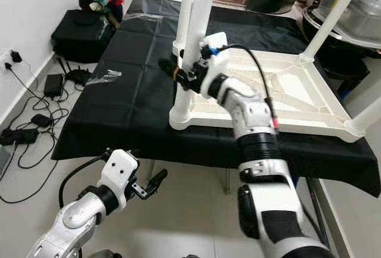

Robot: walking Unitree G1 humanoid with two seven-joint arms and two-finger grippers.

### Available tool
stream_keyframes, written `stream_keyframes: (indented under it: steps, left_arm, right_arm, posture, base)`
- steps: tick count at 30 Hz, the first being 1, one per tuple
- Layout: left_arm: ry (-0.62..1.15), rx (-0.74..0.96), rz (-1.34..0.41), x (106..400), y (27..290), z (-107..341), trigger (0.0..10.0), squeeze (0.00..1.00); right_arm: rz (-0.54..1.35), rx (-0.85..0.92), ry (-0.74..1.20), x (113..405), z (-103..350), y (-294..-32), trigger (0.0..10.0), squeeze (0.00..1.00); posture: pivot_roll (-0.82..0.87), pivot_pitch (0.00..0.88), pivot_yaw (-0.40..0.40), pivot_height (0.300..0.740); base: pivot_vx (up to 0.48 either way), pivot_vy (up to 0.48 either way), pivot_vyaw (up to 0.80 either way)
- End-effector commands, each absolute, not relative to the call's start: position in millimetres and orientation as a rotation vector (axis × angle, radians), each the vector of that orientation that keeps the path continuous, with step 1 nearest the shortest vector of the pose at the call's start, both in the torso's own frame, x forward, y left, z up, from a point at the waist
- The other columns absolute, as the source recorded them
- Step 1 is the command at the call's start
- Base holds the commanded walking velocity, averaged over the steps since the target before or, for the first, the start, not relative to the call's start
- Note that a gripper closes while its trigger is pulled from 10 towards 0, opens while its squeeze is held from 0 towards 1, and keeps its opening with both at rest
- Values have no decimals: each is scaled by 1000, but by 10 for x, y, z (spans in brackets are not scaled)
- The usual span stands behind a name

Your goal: Building children table

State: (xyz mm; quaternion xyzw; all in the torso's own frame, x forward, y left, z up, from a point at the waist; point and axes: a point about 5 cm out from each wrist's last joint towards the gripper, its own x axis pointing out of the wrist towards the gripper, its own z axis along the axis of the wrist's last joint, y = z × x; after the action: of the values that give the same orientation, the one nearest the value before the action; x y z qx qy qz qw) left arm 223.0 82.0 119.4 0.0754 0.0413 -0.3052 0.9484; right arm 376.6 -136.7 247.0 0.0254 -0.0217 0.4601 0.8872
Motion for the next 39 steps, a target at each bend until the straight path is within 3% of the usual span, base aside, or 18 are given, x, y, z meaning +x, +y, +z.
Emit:
stream_keyframes:
  steps: [1, 3, 15, 16, 31, 32, 33, 34, 35, 36, 38, 39]
  left_arm:
    - [96, 155, -621, 2216, 820, 1164, 10000, 0]
    - [95, 155, -623, 2212, 818, 1166, 10000, 0]
    - [98, 150, -623, 2189, 806, 1158, 10000, 0]
    - [98, 150, -623, 2188, 805, 1157, 10000, 0]
    - [97, 149, -624, 2181, 795, 1149, 10000, 0]
    - [96, 150, -625, 2182, 795, 1150, 10000, 0]
    - [96, 150, -625, 2182, 795, 1150, 10000, 0]
    - [96, 150, -623, 2183, 796, 1151, 10000, 0]
    - [96, 150, -623, 2183, 796, 1151, 10000, 0]
    - [95, 150, -624, 2186, 799, 1154, 10000, 0]
    - [95, 150, -624, 2186, 799, 1154, 10000, 0]
    - [96, 149, -625, 2191, 804, 1154, 10000, 0]
  right_arm:
    - [1092, 71, -9, 3723, 2396, -1230, 10000, 0]
    - [1251, 63, -7, 3653, 2409, -1219, 10000, 0]
    - [1447, 38, -18, 3625, 2517, -1170, 10000, 0]
    - [1432, 27, -14, 3640, 2507, -1167, 0, 0]
    - [1163, 12, -57, 3782, 2452, -1233, 0, 0]
    - [999, 14, -64, 3862, 2452, -1275, 0, 0]
    - [999, 14, -64, 3862, 2452, -1275, 0, 0]
    - [775, 34, -77, 3945, 2450, -1357, 0, 0]
    - [775, 34, -77, 3945, 2450, -1357, 0, 0]
    - [524, 60, -72, 4010, 2423, -1467, 0, 0]
    - [524, 60, -72, 4010, 2423, -1467, 0, 0]
    - [262, 89, -67, 4026, 2371, -1604, 0, 0]
  posture:
    - [164, 83, -108, 740]
    - [172, 80, -112, 740]
    - [175, 74, -120, 740]
    - [175, 75, -120, 740]
    - [172, 65, -121, 740]
    - [173, 65, -123, 740]
    - [173, 65, -123, 740]
    - [171, 68, -121, 740]
    - [171, 68, -121, 740]
    - [164, 69, -115, 740]
    - [164, 69, -115, 740]
    - [162, 68, -113, 740]
  base:
    - [0, 0, 0]
    - [0, 0, 0]
    - [0, 0, 0]
    - [0, 0, 0]
    - [0, 0, 0]
    - [0, 0, 0]
    - [0, 0, 0]
    - [0, 0, 0]
    - [0, 0, 0]
    - [0, 0, 0]
    - [0, 0, 0]
    - [0, 0, 0]
